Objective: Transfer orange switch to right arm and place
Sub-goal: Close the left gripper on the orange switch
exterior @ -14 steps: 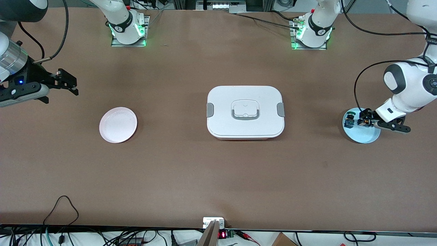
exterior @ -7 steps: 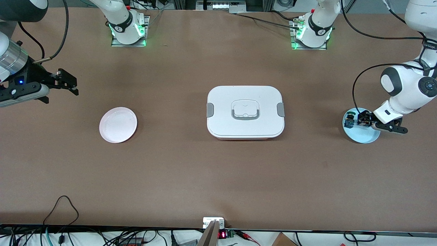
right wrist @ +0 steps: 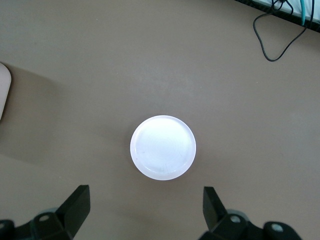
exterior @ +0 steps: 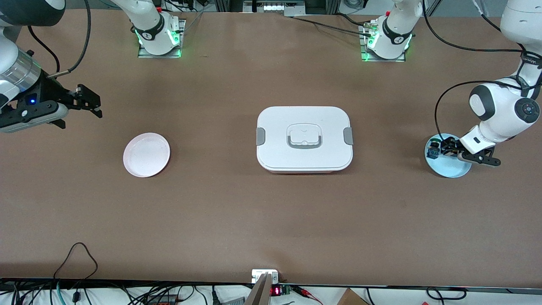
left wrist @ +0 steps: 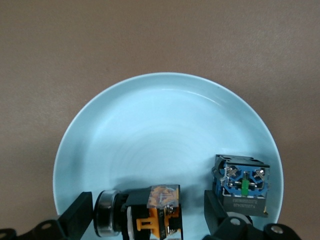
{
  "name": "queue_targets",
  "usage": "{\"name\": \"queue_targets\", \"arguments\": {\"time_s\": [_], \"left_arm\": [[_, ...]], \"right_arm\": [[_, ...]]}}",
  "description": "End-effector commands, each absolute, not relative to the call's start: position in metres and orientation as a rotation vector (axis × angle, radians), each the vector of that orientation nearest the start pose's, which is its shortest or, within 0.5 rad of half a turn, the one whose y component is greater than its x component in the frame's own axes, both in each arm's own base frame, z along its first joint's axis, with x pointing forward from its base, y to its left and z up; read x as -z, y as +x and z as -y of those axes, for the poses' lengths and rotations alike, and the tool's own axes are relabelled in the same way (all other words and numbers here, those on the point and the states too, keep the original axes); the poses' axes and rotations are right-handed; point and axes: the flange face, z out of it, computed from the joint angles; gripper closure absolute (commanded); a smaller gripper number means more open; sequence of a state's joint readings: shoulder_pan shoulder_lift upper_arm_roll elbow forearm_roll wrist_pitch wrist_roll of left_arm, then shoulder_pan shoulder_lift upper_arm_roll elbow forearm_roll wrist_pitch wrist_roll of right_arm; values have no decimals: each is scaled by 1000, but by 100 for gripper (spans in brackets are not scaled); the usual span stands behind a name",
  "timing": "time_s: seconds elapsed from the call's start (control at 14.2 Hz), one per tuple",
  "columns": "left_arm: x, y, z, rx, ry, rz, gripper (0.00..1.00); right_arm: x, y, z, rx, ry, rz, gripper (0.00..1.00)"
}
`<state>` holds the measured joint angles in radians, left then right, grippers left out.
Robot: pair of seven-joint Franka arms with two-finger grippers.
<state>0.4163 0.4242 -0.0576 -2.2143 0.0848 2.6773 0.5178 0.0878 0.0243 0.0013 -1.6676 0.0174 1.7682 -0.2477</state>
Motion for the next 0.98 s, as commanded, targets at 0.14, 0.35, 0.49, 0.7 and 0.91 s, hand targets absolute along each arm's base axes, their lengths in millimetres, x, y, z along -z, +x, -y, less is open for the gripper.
{"name": "queue_targets", "arguments": {"time_s": [0.14,0.35,0.49,0.7,0.91], "left_arm": [[-188,522,-196,64,-3078,-384,2],[-182,518,-199,48,-3086,-373,2],[-180,518,-199,46,-3086,-375,7],[-180,518,-199,41,-3087,-380,30],[-184,520,-200,45,-3085,-377,63]], "right_arm": [[-587,577,-53,147,-3098,514,0],[-583,581,-46,142,-3102,498,0],[-584,580,-49,138,-3098,522,0],[-585,579,-48,135,-3098,529,0],[-585,579,-44,128,-3101,518,0]]}}
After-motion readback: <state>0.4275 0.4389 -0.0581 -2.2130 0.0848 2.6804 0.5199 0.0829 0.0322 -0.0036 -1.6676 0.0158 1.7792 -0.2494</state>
